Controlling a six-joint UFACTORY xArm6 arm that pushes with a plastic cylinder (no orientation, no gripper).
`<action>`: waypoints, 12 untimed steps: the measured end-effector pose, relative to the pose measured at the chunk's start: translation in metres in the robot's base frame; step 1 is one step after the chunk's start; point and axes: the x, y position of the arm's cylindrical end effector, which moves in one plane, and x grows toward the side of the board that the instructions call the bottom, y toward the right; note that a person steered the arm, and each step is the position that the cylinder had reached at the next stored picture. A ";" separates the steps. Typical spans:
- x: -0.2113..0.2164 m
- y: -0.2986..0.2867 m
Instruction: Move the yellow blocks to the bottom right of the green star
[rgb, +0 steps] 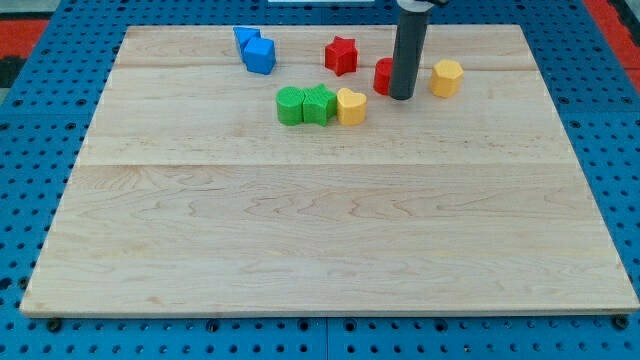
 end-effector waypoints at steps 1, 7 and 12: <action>-0.010 0.005; 0.094 -0.054; -0.025 0.023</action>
